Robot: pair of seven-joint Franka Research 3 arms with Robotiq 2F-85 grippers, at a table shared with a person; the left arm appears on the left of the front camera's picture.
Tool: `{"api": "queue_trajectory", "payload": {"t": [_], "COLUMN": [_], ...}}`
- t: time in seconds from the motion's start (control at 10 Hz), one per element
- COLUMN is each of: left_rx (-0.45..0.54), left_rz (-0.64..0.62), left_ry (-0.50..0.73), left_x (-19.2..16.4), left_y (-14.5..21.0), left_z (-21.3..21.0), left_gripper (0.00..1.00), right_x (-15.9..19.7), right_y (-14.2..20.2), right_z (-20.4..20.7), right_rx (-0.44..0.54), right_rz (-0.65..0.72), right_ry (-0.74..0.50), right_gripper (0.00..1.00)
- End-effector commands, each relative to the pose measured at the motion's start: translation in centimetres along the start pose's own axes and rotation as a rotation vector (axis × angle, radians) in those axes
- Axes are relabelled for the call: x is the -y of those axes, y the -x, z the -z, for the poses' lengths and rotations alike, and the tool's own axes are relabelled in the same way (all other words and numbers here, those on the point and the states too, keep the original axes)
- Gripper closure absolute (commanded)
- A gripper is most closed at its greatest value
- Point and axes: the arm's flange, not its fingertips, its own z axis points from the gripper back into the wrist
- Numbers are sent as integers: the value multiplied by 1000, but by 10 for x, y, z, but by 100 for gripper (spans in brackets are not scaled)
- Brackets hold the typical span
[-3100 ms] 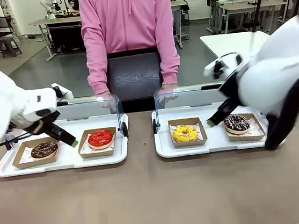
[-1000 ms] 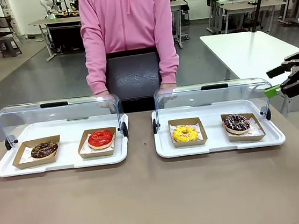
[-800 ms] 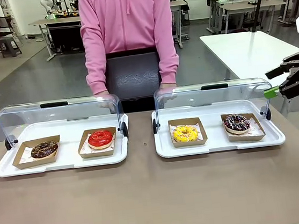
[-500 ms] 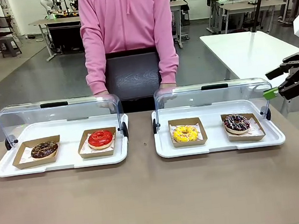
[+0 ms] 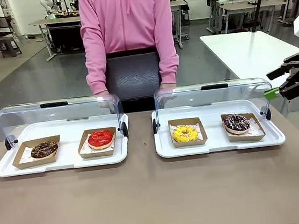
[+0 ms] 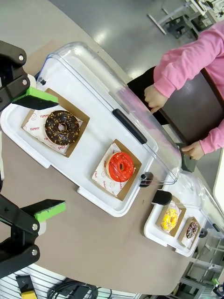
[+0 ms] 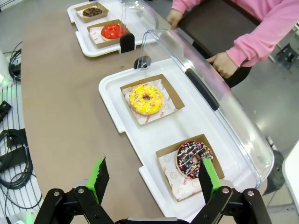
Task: Provide the desired donut to the person.
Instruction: Pick up and lift the Paper togo box containing the Donut pointed at by the person.
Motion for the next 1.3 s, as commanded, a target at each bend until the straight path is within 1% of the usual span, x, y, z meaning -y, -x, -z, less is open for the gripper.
{"api": "queue_trajectory", "payload": {"t": [0.0,1.2], "left_rx": [9,9], "left_rz": [4,4], "left_ry": [6,6], "left_x": [0,0], "left_y": [-1,-1], "left_z": [0,0], "left_gripper": [0,0], "right_x": [1,1], "right_y": [0,0], "right_z": [1,1], "right_rx": [18,18], "right_rz": [2,2], "right_ry": [-9,-9], "right_gripper": [0,0]}}
